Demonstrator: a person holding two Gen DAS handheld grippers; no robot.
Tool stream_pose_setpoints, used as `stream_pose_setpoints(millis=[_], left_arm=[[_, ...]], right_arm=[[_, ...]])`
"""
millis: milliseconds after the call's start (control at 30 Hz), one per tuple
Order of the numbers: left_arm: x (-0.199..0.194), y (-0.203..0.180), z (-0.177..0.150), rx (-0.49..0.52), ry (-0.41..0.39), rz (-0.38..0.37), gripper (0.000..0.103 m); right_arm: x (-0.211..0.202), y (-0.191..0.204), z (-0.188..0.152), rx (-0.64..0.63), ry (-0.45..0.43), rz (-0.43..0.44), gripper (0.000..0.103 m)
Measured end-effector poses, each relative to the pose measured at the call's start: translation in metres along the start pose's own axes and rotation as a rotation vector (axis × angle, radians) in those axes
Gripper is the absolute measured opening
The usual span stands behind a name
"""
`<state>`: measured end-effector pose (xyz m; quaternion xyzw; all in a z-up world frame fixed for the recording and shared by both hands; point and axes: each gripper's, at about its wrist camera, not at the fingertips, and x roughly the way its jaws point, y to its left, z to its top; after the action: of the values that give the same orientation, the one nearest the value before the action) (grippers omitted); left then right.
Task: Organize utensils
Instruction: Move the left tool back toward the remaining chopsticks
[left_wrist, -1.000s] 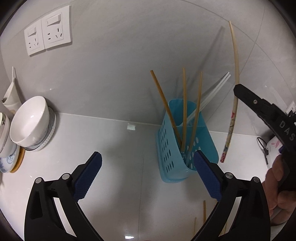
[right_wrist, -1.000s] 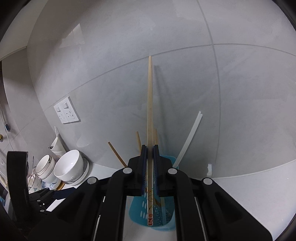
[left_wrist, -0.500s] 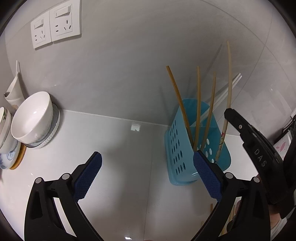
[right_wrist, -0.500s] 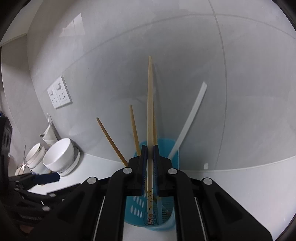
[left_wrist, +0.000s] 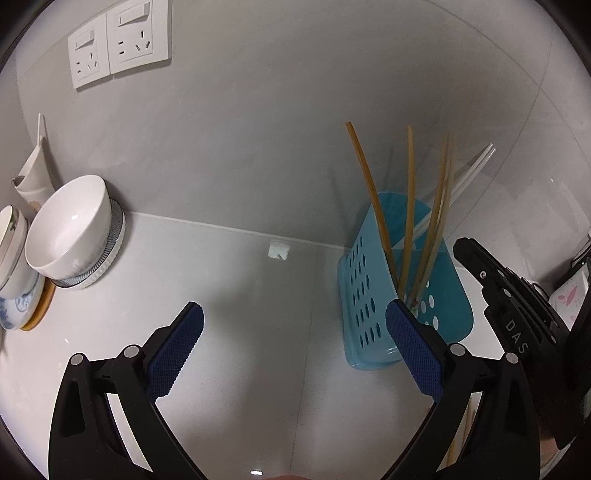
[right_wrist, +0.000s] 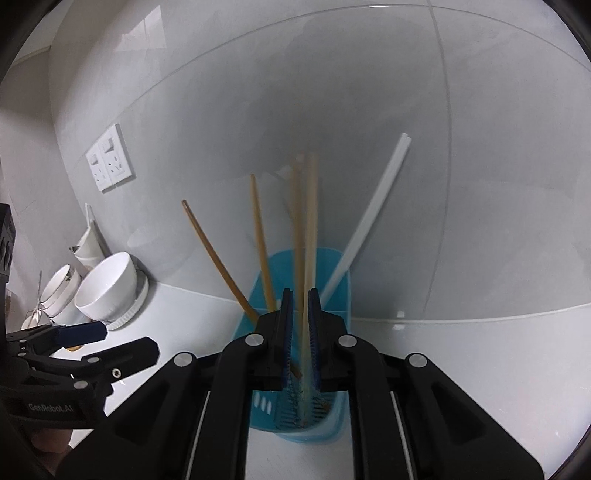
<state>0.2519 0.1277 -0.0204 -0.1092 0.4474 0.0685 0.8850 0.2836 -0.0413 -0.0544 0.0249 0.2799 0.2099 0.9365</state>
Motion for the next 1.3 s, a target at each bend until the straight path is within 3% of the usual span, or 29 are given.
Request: stream_pose_setpoints(millis=[67,267,567,767,1300], left_arm=[[0.000,0.000,0.000,-0.002,-0.002,0.001,0.097],[-0.004,-0.005,-0.004,-0.004,0.001,0.002,0.097],[-0.013,-0.026,-0.022,0.031,0.017,-0.019,0.097],[-0.017,-0.039,-0.044,0.031,0.055,-0.079,0.097],[-0.006,-0.077,-0.117,0.114,0.184,-0.067,0.097]], right_arm=[[-0.004,-0.003,0.001,0.000,0.008,-0.017,0.025],[-0.028,-0.019,0.000,0.033,0.019,-0.071,0.058],[-0.067,-0.049,-0.012,0.073,0.046,-0.168,0.090],[-0.088,-0.069,-0.031,0.087,0.084,-0.222,0.095],[-0.121,-0.117,-0.118,0.182,0.295,-0.338,0.095]])
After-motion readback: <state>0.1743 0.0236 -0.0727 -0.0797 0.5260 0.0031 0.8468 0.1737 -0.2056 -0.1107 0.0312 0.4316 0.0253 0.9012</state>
